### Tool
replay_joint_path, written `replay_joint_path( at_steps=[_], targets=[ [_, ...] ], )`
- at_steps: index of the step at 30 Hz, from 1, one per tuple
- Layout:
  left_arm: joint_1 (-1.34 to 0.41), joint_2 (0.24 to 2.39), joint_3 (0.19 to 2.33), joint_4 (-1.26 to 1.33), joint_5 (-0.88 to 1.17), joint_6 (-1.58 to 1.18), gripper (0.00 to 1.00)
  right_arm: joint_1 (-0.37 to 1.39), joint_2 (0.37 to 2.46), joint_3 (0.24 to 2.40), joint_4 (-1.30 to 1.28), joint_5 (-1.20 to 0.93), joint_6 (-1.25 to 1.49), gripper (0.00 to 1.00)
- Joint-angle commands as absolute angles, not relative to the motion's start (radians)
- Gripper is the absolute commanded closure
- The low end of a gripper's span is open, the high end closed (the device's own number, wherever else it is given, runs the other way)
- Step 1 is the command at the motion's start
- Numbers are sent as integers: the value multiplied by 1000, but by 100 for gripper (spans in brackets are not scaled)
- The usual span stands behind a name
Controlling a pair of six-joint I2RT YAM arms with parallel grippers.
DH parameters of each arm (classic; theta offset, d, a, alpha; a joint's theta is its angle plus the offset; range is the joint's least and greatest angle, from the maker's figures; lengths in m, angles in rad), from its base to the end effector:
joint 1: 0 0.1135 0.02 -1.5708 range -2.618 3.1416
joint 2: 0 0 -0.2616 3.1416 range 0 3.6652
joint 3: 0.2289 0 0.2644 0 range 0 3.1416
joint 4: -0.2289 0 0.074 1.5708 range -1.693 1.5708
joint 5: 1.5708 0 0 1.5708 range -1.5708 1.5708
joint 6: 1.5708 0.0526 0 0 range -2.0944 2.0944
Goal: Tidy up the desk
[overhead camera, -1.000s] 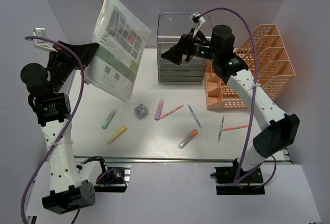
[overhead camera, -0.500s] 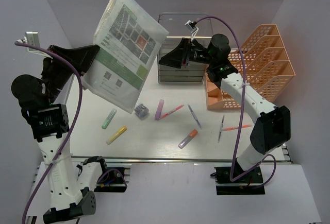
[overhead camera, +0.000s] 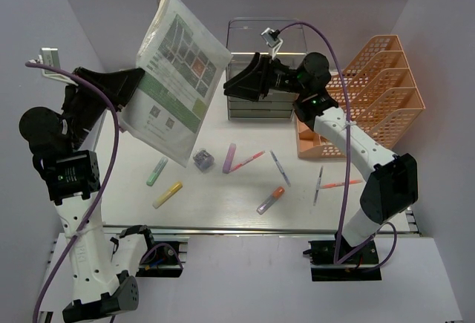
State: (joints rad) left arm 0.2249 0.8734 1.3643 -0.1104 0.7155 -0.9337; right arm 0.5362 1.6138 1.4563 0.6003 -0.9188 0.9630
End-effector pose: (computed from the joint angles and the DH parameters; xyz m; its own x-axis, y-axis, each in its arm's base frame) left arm 0.1601 0.0012 0.5305 -0.1266 -0.6513 -0.7482 0.5441 0.5851 -0.6014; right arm 0.3145 0.2355 0.4391 -0.5510 0.2520 -0.7956 -0.8320 -0.0913 0.5472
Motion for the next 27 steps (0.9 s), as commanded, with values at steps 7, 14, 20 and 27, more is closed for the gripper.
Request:
replay_joint_path(
  at_steps=[7,14,20,27],
  targets=[
    [221,838,1407,-81,704,-969,100,567,1594,1408,575,-907,908,11],
    [221,824,1410,-81,712,-991,100,594,1630,1430,646,-899,962,11],
    [221,793,1385,-84,719,-1005,100,621,1690,1482,704,-894,1017,11],
    [221,790,1384,-103,715,-1006,100,627,1721,1505,950,-900,1132,18]
  ],
)
